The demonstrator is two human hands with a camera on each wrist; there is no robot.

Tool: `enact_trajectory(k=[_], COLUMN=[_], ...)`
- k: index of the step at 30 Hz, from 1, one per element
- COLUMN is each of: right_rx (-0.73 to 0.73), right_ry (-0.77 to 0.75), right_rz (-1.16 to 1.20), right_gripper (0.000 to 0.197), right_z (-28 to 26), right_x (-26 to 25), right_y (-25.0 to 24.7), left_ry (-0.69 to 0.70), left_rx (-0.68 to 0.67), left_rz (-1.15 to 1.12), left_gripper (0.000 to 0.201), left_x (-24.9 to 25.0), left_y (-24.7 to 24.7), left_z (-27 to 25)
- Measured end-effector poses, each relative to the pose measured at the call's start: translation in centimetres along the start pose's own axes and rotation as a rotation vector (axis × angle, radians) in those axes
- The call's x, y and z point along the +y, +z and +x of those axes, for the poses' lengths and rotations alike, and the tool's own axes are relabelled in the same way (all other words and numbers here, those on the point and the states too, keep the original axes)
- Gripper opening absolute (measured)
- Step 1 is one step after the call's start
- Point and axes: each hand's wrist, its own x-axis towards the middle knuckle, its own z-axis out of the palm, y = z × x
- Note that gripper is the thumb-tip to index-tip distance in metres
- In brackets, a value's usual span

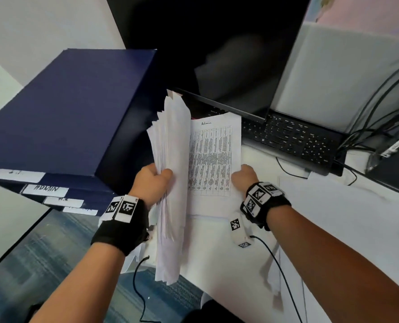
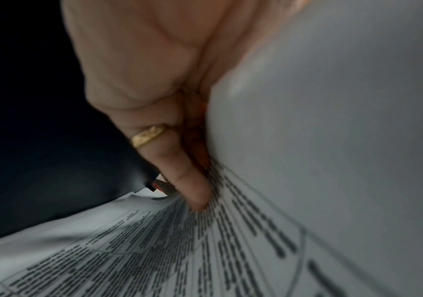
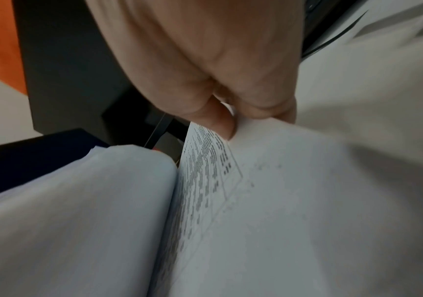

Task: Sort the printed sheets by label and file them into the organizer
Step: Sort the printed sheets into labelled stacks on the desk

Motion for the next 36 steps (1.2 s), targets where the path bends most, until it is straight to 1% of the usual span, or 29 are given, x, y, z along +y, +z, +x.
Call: enact_trajectory(k=[2, 3, 5, 7, 8, 11, 14, 16, 17, 19, 20, 21, 22, 24, 25, 27, 30, 32, 33, 35, 36], right_rx=[-0.003, 0.016, 0.101, 0.131, 0.152, 0.148, 0.145, 0.147, 0.128, 0.052, 0.0, -0.043, -0.069, -0.079, -0.061, -0.006, 0.153, 0.277, 0.311, 0.318, 0.298], right_ry=[-0.029, -0.012, 0.02, 0.044, 0.039, -0.027, -0.114, -0.132, -0.127, -0.087, -0.067, -0.046, -0.018, 0.034, 0.033, 0.0, -0.001, 0.019, 0.029, 0.091, 0.121], right_rz=[-0.08, -0.094, -0.152, -0.236, -0.238, -0.146, 0.028, 0.15, 0.205, 0.313, 0.358, 0.404, 0.468, 0.605, 0.621, 0.567, 0.41, 0.292, 0.255, 0.139, 0.06], right_gripper=[0.04, 0.04, 0.033, 0.025, 0.024, 0.026, 0.025, 0.017, 0.011, 0.02, 0.025, 0.027, 0.025, 0.022, 0.022, 0.024, 0.025, 0.029, 0.03, 0.03, 0.03], right_z=[0.0, 0.3, 0.8, 1.1, 1.3, 1.7, 1.4, 1.4, 1.4, 1.4, 1.1, 1.0, 0.8, 0.3, 0.4, 0.4, 0.5, 0.7, 0.5, 0.0, -0.3], right_x=[-0.2, 0.0, 0.5, 0.8, 0.9, 0.8, 0.5, 0.9, 1.1, 1.7, 1.9, 2.2, 2.6, 3.5, 4.2, 5.9, 9.1, 11.7, 12.7, 14.9, 15.7], right_y=[0.9, 0.9, 0.6, 0.1, 0.0, 0.9, 1.9, 2.1, 2.0, 1.2, 0.6, -0.1, -0.9, -2.6, -3.4, -4.9, -7.5, -9.8, -11.0, -13.4, -14.6], left_ry=[0.007, 0.01, 0.009, 0.004, 0.01, 0.026, 0.031, 0.022, 0.016, 0.011, 0.006, 0.007, 0.015, 0.044, 0.055, 0.078, 0.084, 0.052, 0.018, -0.045, -0.057], left_rx=[-0.002, -0.002, -0.008, -0.025, -0.032, -0.053, -0.082, -0.106, -0.114, -0.132, -0.149, -0.164, -0.176, -0.2, -0.218, -0.252, -0.268, -0.291, -0.299, -0.281, -0.271], left_rz=[-0.006, -0.002, 0.014, 0.031, 0.04, 0.084, 0.134, 0.167, 0.194, 0.243, 0.261, 0.285, 0.326, 0.47, 0.541, 0.653, 0.839, 0.944, 0.986, 1.039, 1.057], left_gripper=[0.014, 0.016, 0.018, 0.016, 0.014, 0.011, 0.02, 0.019, 0.02, 0.028, 0.028, 0.028, 0.029, 0.027, 0.024, 0.023, 0.033, 0.047, 0.057, 0.077, 0.082], left_x=[0.1, 0.2, 0.2, 0.2, 0.3, 0.5, 0.6, 0.5, 0.4, 0.0, -0.1, -0.3, -0.4, -0.6, -0.6, -0.5, 0.0, 0.2, 0.2, 0.0, 0.0], left_y=[0.1, 0.2, 0.3, 0.5, 0.5, 1.1, 1.8, 2.5, 2.9, 4.0, 4.6, 5.3, 6.1, 7.8, 8.6, 10.3, 12.7, 14.4, 15.2, 16.5, 17.1], left_z=[0.1, 0.1, 0.0, 0.3, 0.3, 0.5, 0.5, 0.6, 0.6, 0.9, 0.9, 1.0, 1.0, 0.9, 0.8, 0.5, -0.1, -0.5, -0.8, -1.3, -1.7])
